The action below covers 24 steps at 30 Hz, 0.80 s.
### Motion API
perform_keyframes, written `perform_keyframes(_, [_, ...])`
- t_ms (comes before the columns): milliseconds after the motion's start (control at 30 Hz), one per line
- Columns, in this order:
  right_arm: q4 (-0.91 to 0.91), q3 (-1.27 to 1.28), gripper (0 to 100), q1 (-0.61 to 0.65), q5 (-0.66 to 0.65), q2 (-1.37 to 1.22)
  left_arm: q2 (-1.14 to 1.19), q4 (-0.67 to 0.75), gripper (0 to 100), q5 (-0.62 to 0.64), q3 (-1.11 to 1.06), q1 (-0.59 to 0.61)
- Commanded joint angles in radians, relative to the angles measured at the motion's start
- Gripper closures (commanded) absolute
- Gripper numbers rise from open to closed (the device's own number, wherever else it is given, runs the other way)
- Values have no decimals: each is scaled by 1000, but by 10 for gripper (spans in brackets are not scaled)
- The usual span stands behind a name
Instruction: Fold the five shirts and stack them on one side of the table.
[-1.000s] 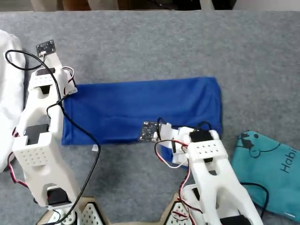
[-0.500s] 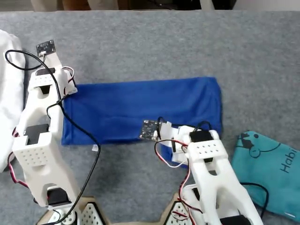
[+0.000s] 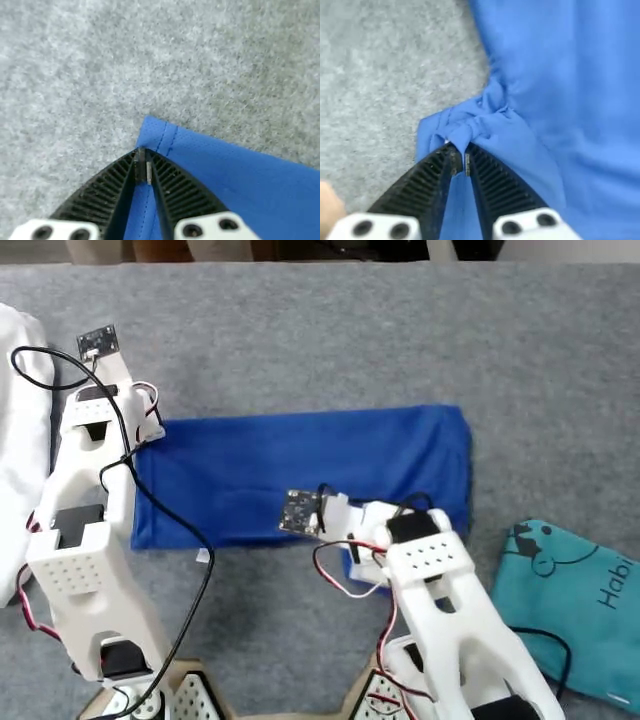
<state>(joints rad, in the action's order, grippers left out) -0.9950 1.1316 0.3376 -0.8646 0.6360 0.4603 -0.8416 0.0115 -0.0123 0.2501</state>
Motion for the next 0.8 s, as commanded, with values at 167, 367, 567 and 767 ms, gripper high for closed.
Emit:
perform_keyframes(167, [-9,-45,994,21,9,22,-50,11,980,-15,3,20])
perform_keyframes(367, [-8,1,974,39,9,22,-48,11,980,-15,3,20])
perform_keyframes(567, [-12,4,795,39,35,24,-48,11,980,-15,3,20])
perform_keyframes(767, [-153,-62,763,28,31,30,-48,12,980,-15,3,20])
